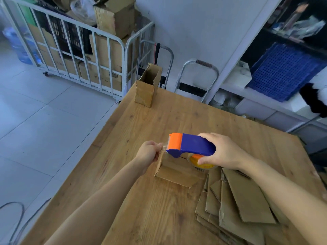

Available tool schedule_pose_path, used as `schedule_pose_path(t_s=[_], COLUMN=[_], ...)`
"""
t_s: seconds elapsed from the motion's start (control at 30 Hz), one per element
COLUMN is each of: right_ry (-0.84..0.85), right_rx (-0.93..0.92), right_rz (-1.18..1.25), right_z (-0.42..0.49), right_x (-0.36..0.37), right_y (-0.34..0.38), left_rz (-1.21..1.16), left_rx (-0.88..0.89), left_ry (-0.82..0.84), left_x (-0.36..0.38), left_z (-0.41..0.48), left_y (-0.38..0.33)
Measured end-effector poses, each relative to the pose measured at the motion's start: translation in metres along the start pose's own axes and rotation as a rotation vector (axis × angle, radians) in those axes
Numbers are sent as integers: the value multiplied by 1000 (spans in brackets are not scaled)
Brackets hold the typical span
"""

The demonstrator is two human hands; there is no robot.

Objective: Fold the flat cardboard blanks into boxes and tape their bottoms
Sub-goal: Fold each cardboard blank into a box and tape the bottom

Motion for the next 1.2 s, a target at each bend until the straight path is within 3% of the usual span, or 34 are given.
schedule_pose_path(t_s=[0.37, 0.53, 0.63, 0.67, 0.73, 0.77, 0.83, 0.9, 1.07, 1.2], right_ry=[-1, -12, -12, -14, -28, -32, -24, -9, 4, 7], right_rx=[-5, -2, 4, 2, -4, -8, -9, -5, 1, 1], right_rz=[-62, -55, -77, -74, -64, -62, -65, -73, -72, -82], right_z=[8, 8, 6, 5, 4, 4, 6, 7, 6, 7], right_x=[7, 9, 6, 5, 4, 4, 4, 5, 5, 6], right_y=[10, 12, 9, 8, 9, 10, 11, 12, 10, 10], left_rz=[29, 300, 392, 451, 540, 573, 689, 755, 893, 713], left_rx=[-42, -17, -114, -97, 106, 262, 573, 693, 578, 558], left_ry=[-35, -53, -10, -66, -206, -182, 43, 247, 252, 331], left_x=[1, 13, 6, -2, -15, -15, 1, 18, 19, 26], left_z=[10, 8, 2, -1, -6, -12, -24, -32, -3, -3], left_y=[22, 24, 42, 49, 51, 44, 28, 22, 33, 15])
Point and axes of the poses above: each hand's wrist, its own z-axis towards the middle knuckle, its own x-axis out of the palm, y = z × x, the point moved 5 cm from there along z, towards the middle knuckle, and after that the axes turned 10 degrees about z, right-handed, at the moved point
